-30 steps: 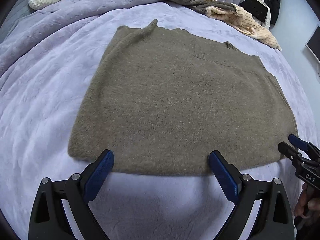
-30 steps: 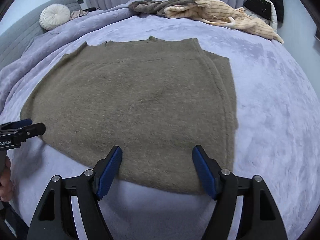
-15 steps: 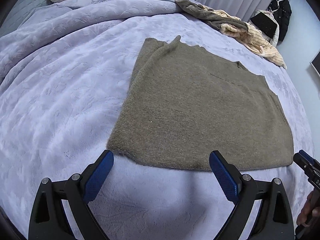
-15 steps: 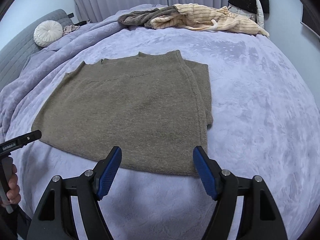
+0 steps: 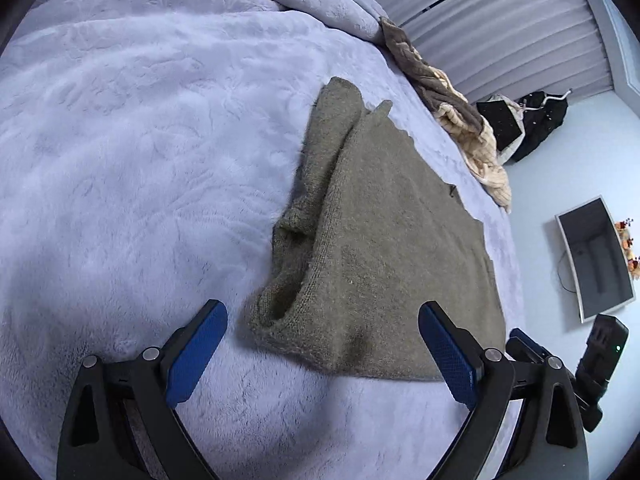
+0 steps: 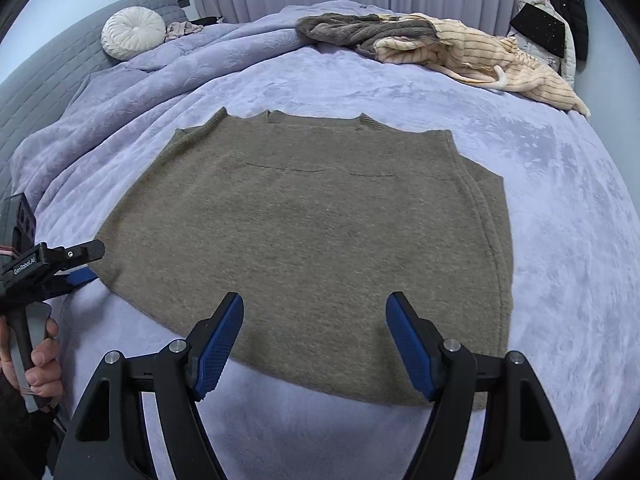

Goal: Fold small clothes
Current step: 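Move the left tool to the side edge of the folded sweater and close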

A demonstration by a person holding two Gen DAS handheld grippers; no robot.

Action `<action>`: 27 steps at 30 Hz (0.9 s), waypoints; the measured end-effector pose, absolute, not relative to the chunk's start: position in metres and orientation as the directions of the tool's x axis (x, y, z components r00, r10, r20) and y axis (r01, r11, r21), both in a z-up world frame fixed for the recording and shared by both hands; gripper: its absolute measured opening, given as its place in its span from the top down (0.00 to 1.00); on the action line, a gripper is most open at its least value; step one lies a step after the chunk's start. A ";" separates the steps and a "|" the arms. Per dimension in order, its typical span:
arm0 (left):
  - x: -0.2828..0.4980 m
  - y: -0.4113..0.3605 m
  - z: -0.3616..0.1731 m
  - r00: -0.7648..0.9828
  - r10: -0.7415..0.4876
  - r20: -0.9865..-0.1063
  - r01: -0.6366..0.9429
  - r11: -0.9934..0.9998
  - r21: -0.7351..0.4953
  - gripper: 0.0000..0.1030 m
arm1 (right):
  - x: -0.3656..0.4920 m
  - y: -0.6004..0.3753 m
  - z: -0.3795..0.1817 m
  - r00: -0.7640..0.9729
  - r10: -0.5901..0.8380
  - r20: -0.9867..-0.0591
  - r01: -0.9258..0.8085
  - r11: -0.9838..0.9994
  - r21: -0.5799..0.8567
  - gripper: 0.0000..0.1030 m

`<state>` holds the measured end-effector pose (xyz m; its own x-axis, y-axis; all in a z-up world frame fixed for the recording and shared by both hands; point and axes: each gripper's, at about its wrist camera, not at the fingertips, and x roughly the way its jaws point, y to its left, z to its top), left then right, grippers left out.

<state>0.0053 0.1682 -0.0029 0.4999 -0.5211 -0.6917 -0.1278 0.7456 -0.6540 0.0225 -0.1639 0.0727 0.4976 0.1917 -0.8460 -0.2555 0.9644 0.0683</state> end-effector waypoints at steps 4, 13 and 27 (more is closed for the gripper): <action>0.017 0.161 -0.011 0.482 -0.595 -0.643 -0.073 0.704 -0.707 0.01 | 0.024 -0.138 0.065 0.478 0.189 -0.858 -0.303 0.952 0.041 0.25; 0.039 0.150 -0.021 0.482 -0.663 -0.573 -0.042 0.636 -0.771 0.01 | 0.027 -0.125 0.055 0.448 0.188 -0.874 -0.326 0.945 0.035 0.25; 0.038 0.133 -0.015 0.499 -0.470 -0.728 -0.089 0.808 -0.583 0.55 | 0.038 -0.108 0.060 0.442 0.177 -0.879 -0.353 0.936 0.011 0.25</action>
